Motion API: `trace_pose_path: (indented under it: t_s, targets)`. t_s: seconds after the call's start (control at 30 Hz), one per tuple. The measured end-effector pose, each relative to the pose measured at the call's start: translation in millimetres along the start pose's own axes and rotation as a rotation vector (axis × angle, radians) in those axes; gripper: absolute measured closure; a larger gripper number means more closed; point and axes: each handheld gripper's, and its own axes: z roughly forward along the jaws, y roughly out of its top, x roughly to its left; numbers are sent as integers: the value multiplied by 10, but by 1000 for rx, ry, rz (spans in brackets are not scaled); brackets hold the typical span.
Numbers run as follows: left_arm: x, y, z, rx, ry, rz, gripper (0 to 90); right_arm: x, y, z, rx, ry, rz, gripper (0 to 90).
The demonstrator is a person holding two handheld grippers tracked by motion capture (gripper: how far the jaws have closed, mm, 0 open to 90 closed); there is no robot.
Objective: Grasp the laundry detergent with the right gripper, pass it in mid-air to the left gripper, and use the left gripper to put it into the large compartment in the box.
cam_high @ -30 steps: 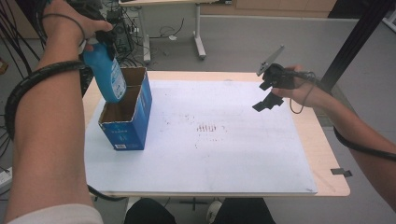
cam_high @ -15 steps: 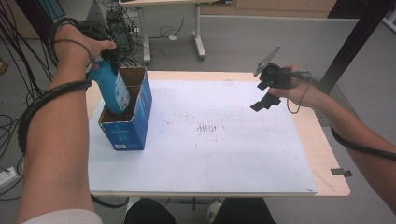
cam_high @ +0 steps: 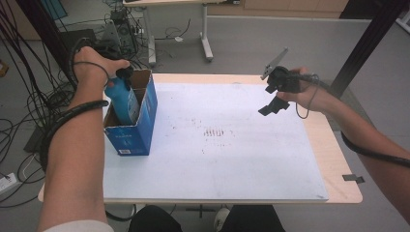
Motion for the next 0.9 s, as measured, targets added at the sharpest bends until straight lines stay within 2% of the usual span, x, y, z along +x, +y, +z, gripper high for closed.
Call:
trace_pose_path:
  t_s: [0.6, 0.9]
  targets:
    - [-47, 11, 462, 23, 17, 17, 358, -45, -69, 37, 2, 6, 18, 69]
    - [-41, 11, 579, 29, 33, 22, 358, -66, -107, 28, 4, 2, 31, 69]
